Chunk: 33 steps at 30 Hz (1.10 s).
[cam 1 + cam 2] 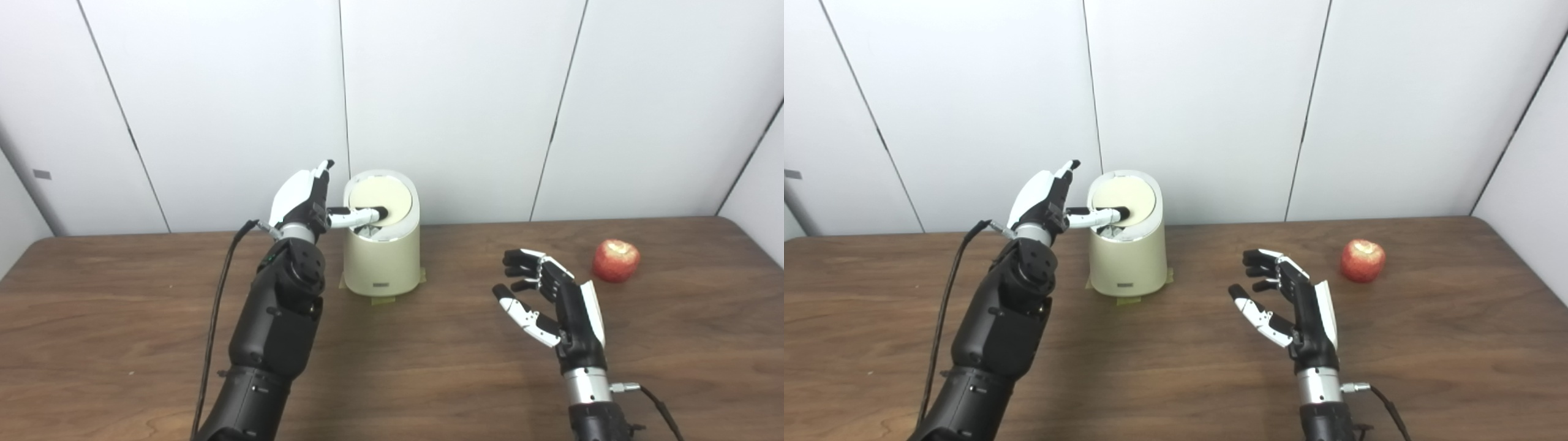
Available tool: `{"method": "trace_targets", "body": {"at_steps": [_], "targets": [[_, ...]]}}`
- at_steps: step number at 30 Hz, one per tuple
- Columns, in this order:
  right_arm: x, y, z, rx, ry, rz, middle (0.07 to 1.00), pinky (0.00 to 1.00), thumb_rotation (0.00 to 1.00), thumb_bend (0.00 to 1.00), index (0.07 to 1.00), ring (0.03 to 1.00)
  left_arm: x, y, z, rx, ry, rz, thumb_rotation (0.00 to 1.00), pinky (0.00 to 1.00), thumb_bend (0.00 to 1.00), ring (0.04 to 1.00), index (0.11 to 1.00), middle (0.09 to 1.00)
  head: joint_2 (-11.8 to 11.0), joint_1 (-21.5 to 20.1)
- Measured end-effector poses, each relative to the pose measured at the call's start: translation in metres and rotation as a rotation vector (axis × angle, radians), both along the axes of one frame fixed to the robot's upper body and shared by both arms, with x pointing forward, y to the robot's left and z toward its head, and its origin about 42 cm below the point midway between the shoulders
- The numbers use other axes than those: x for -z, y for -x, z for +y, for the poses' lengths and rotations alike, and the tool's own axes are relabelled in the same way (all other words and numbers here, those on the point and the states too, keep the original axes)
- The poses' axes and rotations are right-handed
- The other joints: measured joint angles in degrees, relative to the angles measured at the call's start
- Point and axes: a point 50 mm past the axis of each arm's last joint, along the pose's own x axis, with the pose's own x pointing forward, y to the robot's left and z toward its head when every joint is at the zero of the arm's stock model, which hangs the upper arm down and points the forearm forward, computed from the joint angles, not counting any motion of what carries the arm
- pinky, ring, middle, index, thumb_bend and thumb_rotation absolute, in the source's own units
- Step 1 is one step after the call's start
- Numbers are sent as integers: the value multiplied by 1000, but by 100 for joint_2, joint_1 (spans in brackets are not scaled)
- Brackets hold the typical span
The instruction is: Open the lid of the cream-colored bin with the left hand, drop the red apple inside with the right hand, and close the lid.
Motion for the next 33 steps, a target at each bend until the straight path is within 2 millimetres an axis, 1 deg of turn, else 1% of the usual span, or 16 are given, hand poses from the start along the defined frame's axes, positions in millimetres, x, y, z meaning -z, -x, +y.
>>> {"method": "trace_targets", "body": {"at_steps": [5, 13, 16, 17, 19, 21, 23, 26, 28, 30, 33], "targets": [[0, 1, 0, 4, 6, 6, 678, 555, 296, 256, 666, 656, 4, -5, -3, -19, -20, -3, 425, 1000, 876, 1000, 1000, 1000, 9, -26], [-1, 1, 2, 5, 19, 7, 681, 545, 302, 257, 668, 655, 9, -9, -2, -39, -43, -5, 404, 1000, 841, 1000, 1000, 1000, 17, -44], [-1, 1, 2, 6, 22, 7, 677, 540, 306, 255, 668, 648, 9, -10, -2, -37, -56, -7, 375, 1000, 861, 1000, 1000, 1000, 18, -35], [-1, 1, 2, 7, 22, 6, 677, 543, 304, 258, 667, 649, 9, -10, -2, -36, -59, -10, 342, 1000, 873, 1000, 1000, 1000, 26, -44], [-1, 1, 2, 8, 22, 6, 677, 546, 300, 259, 667, 650, 9, -10, -2, -37, -67, -24, 318, 1000, 882, 1000, 1000, 1000, 35, -53], [-1, 2, 2, 9, 22, 6, 678, 554, 284, 262, 666, 656, 7, -10, -3, -34, -82, -41, 294, 1000, 916, 1000, 1000, 1000, 53, -62], [-1, 2, 3, 9, 20, 5, 678, 555, 266, 260, 664, 655, 3, -11, -5, -24, -145, -72, 270, 1000, 936, 1000, 1000, 1000, 61, -62], [-1, 3, 3, 9, 18, 5, 675, 546, 285, 266, 666, 648, -6, -12, -9, -9, -297, -147, 225, 1000, 942, 1000, 1000, 1000, 79, -70], [-1, 3, 3, 9, 18, 5, 674, 547, 306, 264, 668, 646, -15, -11, -12, 6, -410, -214, 180, 1000, 964, 1000, 1000, 1000, 79, -79], [-1, 3, 3, 9, 20, 6, 673, 544, 308, 261, 669, 646, -21, -9, -16, 23, -502, -274, 171, 1000, 984, 1000, 1000, 1000, 79, -70], [-2, 2, 4, 9, 28, 5, 669, 538, 332, 264, 667, 643, -22, -6, -20, 29, -604, -340, 175, 1000, 998, 1000, 1000, 1000, 70, -62]]}}
